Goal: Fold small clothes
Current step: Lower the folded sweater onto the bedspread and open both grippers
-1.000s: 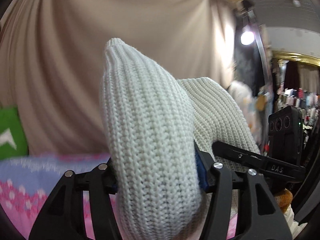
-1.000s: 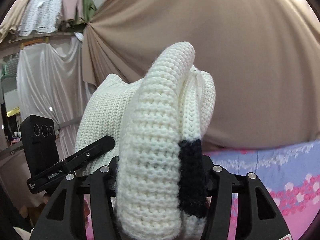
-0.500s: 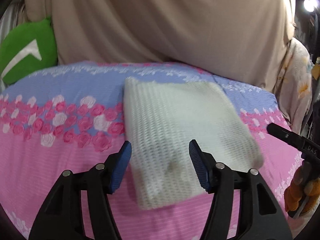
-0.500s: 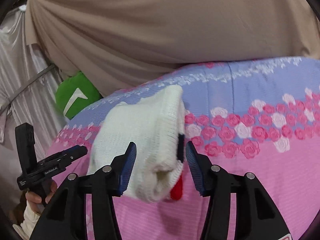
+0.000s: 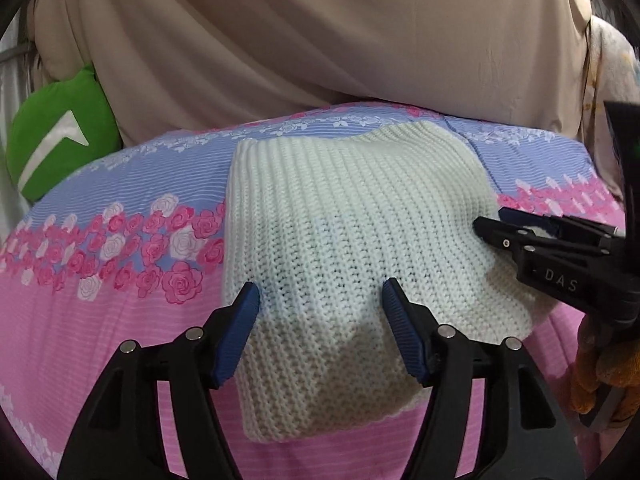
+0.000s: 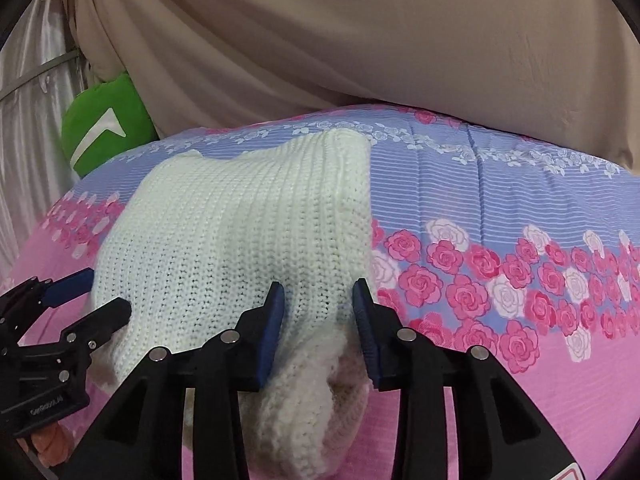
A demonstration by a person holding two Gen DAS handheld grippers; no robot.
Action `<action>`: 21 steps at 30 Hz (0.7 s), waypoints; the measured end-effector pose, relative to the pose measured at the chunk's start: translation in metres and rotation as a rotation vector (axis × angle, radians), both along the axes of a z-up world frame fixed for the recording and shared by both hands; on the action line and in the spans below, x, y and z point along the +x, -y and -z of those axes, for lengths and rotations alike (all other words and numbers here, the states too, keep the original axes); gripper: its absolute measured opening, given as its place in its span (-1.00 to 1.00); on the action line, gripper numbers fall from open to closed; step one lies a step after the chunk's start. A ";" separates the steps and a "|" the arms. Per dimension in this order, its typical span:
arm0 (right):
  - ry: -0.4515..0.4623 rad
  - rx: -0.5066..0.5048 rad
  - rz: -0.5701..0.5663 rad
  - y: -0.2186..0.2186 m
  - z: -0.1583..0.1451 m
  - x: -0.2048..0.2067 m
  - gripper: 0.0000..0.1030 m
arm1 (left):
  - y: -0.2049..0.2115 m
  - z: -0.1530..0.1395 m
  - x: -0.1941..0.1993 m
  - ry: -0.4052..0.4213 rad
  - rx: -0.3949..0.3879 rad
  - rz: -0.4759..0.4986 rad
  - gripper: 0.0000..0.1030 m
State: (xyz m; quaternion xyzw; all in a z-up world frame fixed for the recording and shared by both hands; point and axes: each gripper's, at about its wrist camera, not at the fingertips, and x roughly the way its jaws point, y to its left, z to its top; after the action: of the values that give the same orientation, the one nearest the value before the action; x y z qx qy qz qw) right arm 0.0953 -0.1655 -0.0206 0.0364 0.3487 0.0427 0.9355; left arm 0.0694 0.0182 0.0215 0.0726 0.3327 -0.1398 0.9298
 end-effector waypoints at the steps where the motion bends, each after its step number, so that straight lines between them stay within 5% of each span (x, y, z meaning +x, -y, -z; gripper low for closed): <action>1: 0.001 0.003 0.000 0.000 -0.001 -0.001 -0.29 | 0.001 0.001 -0.001 0.006 0.007 -0.005 0.20; 8: 0.038 0.134 0.032 0.016 -0.021 -0.040 -0.09 | -0.001 0.000 -0.006 0.006 0.009 -0.056 0.29; 13: 0.062 0.115 0.085 0.023 -0.015 -0.075 0.34 | -0.001 0.004 -0.015 -0.002 0.010 -0.089 0.36; 21: 0.024 0.097 0.103 0.015 0.011 -0.107 0.54 | 0.002 0.011 -0.038 0.015 0.033 -0.136 0.69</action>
State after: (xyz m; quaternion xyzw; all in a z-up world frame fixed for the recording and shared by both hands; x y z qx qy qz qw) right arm -0.0119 -0.1801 -0.0316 0.0990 0.3326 0.0119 0.9378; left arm 0.0319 0.0161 0.0101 0.0661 0.3321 -0.0703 0.9383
